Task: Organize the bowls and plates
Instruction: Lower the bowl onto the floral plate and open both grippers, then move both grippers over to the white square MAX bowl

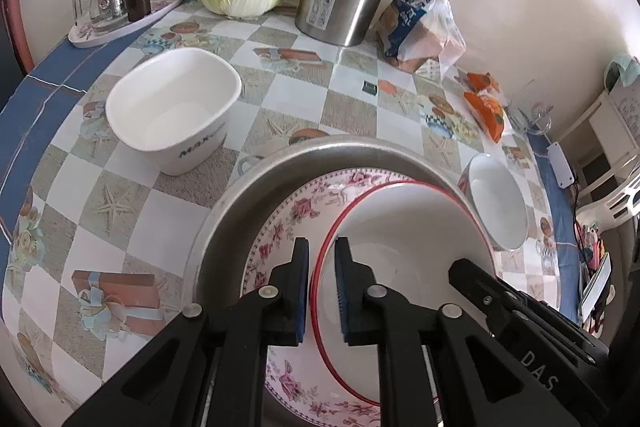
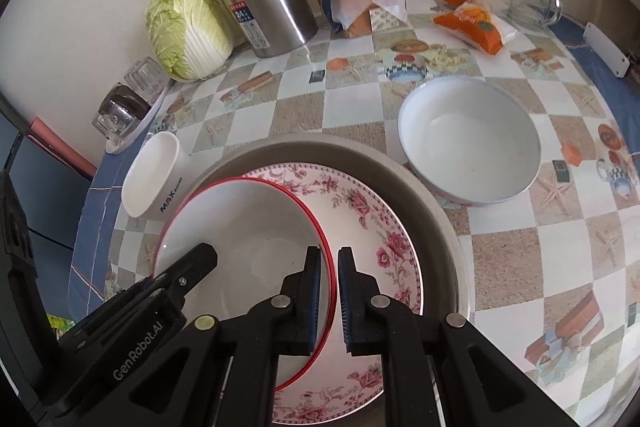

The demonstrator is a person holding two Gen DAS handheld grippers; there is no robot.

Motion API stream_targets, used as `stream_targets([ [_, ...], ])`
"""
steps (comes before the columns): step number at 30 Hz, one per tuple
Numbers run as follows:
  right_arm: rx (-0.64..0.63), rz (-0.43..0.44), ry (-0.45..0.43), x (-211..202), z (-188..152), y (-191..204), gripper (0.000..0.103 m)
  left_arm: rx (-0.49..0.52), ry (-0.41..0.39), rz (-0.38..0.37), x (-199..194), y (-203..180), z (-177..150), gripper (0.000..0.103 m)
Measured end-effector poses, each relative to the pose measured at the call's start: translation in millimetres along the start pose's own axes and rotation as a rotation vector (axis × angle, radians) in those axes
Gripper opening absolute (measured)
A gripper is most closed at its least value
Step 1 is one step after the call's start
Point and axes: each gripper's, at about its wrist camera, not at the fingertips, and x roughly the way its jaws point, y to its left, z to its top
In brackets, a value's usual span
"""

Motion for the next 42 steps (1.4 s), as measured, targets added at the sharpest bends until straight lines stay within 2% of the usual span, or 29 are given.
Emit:
stream_targets([
  [11, -0.029, -0.02, -0.088, -34.9, 5.2, 6.5, 0.011, 0.011, -0.082, 0.014, -28.5, -1.1, 3.4, 0.013],
  [17, -0.032, -0.041, -0.102, -41.0, 4.9, 7.4, 0.011, 0.001, -0.101, 0.007, -37.7, 2.8, 3.2, 0.013],
  [18, -0.028, -0.046, -0.103, -41.1, 5.0, 6.9, 0.011, -0.001, -0.104, 0.008, -39.4, 3.4, 2.8, 0.016],
  [20, -0.018, -0.046, -0.104, -40.6, 5.2, 3.8, 0.013, -0.009, -0.113, 0.012, -41.9, 4.7, 2.4, 0.029],
  [21, -0.011, -0.048, -0.102, -39.8, 5.4, 2.4, 0.015, -0.016, -0.119, 0.017, -43.2, 5.5, 2.3, 0.039],
  [24, -0.002, -0.063, -0.097, -38.3, 5.4, -0.8, 0.026, -0.029, -0.127, 0.026, -45.4, 8.9, 3.1, 0.045],
  [25, 0.001, -0.066, -0.098, -38.4, 5.5, -1.3, 0.029, -0.037, -0.128, 0.031, -45.6, 10.8, 3.3, 0.05],
  [28, 0.007, -0.073, -0.108, -39.9, 5.5, -2.2, 0.06, -0.061, -0.124, 0.053, -45.0, 16.4, 3.4, 0.063],
  [39, 0.03, -0.094, -0.103, -35.9, 5.9, -8.1, 0.087, -0.105, -0.108, 0.159, -40.6, 29.9, 2.0, 0.071],
  [42, 0.026, -0.098, -0.097, -34.5, 5.3, -8.2, 0.092, -0.117, -0.108, 0.176, -40.1, 33.7, 1.3, 0.083],
])
